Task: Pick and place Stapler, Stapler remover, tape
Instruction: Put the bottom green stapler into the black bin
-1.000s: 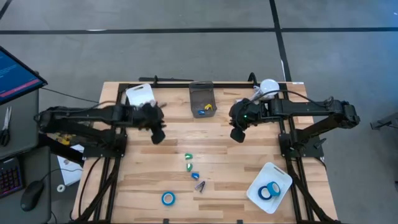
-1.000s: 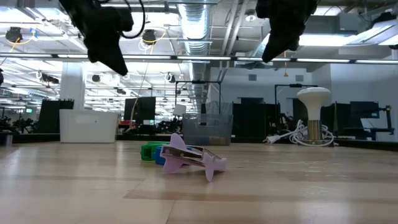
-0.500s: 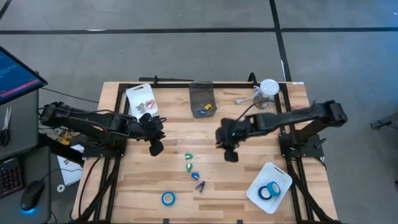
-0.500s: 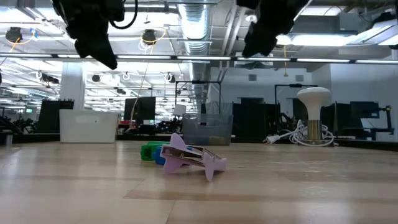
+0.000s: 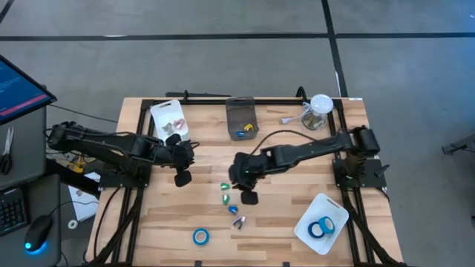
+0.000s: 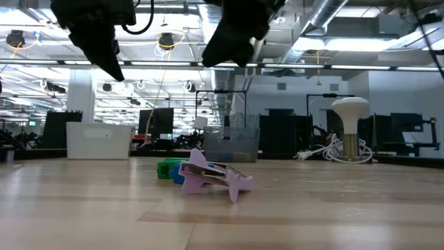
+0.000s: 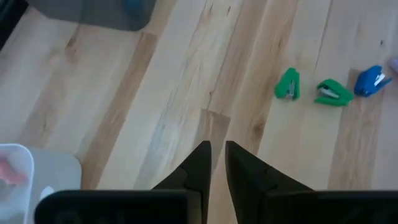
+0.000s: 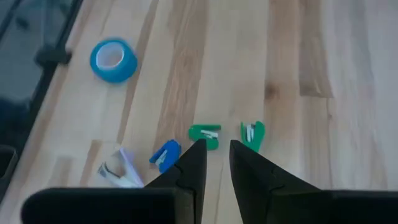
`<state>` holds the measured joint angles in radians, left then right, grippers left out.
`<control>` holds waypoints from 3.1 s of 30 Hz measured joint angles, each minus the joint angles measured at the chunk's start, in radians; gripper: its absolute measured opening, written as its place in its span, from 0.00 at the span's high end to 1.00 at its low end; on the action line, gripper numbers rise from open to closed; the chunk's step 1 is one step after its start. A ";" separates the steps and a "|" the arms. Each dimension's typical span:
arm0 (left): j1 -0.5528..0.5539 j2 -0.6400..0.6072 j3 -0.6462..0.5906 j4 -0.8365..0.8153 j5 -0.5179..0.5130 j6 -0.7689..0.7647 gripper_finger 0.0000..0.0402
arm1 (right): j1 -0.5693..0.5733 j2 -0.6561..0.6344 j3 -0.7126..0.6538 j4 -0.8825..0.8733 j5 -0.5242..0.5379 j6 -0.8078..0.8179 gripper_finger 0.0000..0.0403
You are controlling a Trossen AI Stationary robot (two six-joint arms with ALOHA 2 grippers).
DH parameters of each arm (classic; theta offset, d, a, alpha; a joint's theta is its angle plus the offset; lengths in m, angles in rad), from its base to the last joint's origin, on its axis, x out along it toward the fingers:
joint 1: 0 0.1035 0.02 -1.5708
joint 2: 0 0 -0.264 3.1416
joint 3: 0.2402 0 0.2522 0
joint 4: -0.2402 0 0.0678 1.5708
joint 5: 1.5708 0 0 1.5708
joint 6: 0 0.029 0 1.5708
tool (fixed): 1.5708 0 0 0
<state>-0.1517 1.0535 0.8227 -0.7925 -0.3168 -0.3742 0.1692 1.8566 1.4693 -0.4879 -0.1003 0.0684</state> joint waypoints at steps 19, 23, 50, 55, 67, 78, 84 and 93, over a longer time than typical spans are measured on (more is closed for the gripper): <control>0.010 0.000 0.000 0.004 -0.012 -0.006 0.92 | 0.039 0.230 0.243 -0.253 -0.059 -0.503 0.84; 0.010 0.000 0.000 0.005 -0.012 -0.031 0.92 | 0.039 0.244 0.245 -0.251 -0.051 -0.550 0.84; 0.010 0.000 0.000 0.001 -0.007 -0.129 0.92 | 0.018 0.330 0.271 -0.162 -0.040 -0.550 0.63; 0.010 0.000 -0.001 -0.011 -0.007 -0.129 0.92 | 0.015 0.384 0.309 -0.190 -0.045 -0.548 0.64; 0.010 0.000 -0.001 -0.016 -0.008 -0.129 0.92 | -0.007 0.408 0.325 -0.190 -0.057 -0.547 0.65; 0.010 0.000 -0.001 -0.020 -0.008 -0.128 0.92 | 0.000 0.456 0.324 -0.201 -0.062 -0.547 0.65; 0.010 0.000 -0.001 -0.023 -0.008 -0.128 0.92 | 0.002 0.456 0.325 -0.199 -0.060 -0.541 0.68; 0.010 0.000 -0.001 -0.040 -0.008 -0.128 0.92 | 0.009 0.456 0.325 -0.181 -0.060 -0.522 0.75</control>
<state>-0.1417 1.0534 0.8219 -0.8325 -0.3244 -0.5026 0.1787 2.3123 1.7943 -0.6689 -0.1604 -0.4538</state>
